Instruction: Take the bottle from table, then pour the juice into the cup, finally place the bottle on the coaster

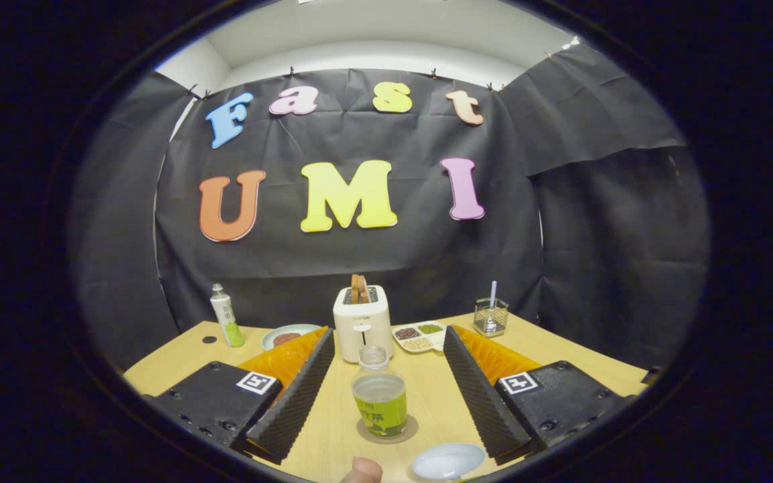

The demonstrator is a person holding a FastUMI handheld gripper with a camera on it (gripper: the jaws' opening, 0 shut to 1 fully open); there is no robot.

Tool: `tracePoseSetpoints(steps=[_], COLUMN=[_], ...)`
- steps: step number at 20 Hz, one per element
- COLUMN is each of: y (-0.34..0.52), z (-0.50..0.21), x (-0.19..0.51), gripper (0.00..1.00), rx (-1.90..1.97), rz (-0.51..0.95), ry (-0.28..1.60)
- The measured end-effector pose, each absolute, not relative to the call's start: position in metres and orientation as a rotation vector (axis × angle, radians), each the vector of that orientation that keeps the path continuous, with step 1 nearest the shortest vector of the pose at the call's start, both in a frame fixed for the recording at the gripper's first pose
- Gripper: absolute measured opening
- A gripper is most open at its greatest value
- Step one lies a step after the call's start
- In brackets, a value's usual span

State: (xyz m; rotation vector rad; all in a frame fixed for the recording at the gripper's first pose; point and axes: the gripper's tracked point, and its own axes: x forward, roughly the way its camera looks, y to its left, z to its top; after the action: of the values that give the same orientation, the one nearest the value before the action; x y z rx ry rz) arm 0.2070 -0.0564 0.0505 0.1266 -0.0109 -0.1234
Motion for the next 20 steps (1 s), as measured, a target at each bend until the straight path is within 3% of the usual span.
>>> tracePoseSetpoints(steps=[10,13,20], y=[-0.042,-0.024,-0.035], z=[0.049,0.045,0.035], x=[0.08,0.052,0.0], gripper=[1.0,1.0,1.0], rx=[0.043,0.036,0.035], rz=[-0.129,-0.073,-0.092], ry=[0.0,-0.003,-0.036])
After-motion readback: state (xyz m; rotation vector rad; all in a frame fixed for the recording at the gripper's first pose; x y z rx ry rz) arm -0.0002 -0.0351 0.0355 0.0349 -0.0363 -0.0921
